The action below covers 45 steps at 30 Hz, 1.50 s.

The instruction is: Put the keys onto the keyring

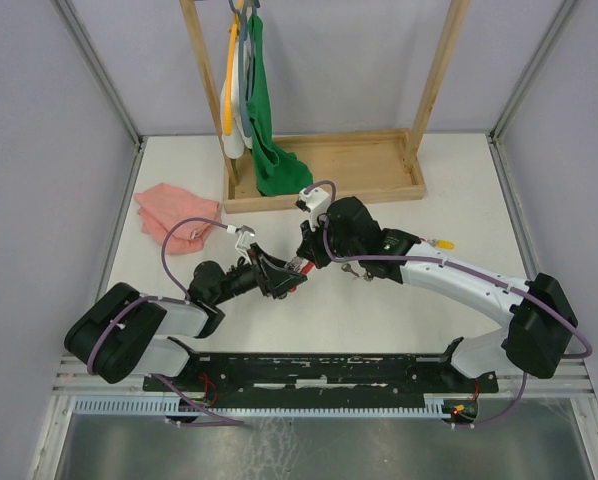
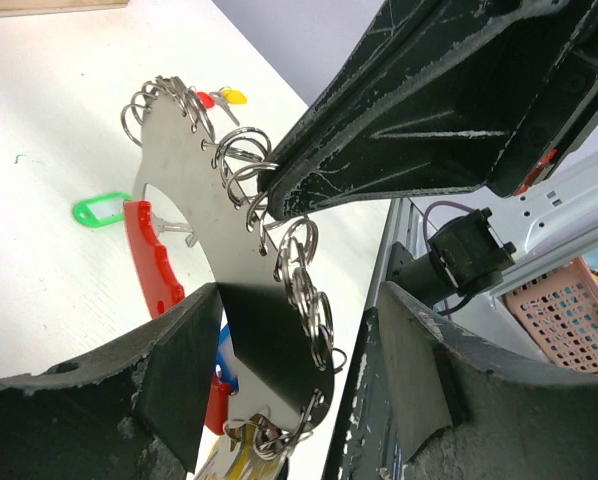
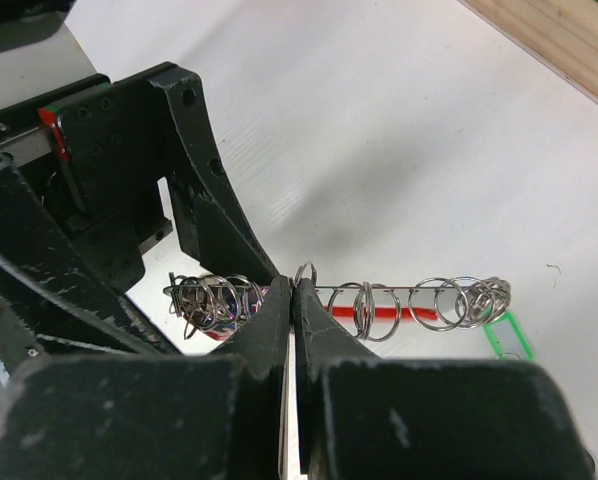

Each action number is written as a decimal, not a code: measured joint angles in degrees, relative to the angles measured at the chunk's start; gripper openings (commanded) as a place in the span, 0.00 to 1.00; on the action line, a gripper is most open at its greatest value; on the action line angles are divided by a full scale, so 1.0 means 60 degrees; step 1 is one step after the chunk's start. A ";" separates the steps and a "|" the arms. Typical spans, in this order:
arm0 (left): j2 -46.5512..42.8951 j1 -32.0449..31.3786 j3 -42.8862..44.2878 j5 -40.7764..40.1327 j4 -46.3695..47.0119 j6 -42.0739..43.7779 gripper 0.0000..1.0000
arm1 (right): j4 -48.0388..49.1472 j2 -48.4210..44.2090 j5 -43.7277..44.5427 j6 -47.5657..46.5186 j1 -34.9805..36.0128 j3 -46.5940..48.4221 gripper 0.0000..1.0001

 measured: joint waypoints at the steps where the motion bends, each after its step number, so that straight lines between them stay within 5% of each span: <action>1: 0.0000 -0.0004 0.0000 0.0004 -0.0051 0.0025 0.56 | 0.0018 -0.0004 -0.0015 -0.0022 0.0000 -0.0018 0.01; 7: -0.0007 -0.0004 0.0000 0.0000 -0.0401 0.0171 0.46 | 0.0168 -0.0033 -0.0040 -0.0168 -0.0004 -0.0244 0.01; 18: -0.1093 -0.0084 -0.0025 -0.0171 -0.1672 0.1647 0.14 | 0.0364 -0.0324 -0.0270 -0.0237 0.0004 -0.0437 0.09; 27: -0.2488 -0.0178 -0.0171 -0.0834 -0.3056 0.3417 0.06 | 0.0466 -0.0554 -0.0331 -0.0240 0.0015 -0.0441 0.42; 45: -0.3206 -0.0495 -0.0208 -0.1854 -0.3308 0.5002 0.04 | 0.0849 -0.1257 -0.1501 0.0765 -0.0313 -0.0914 0.40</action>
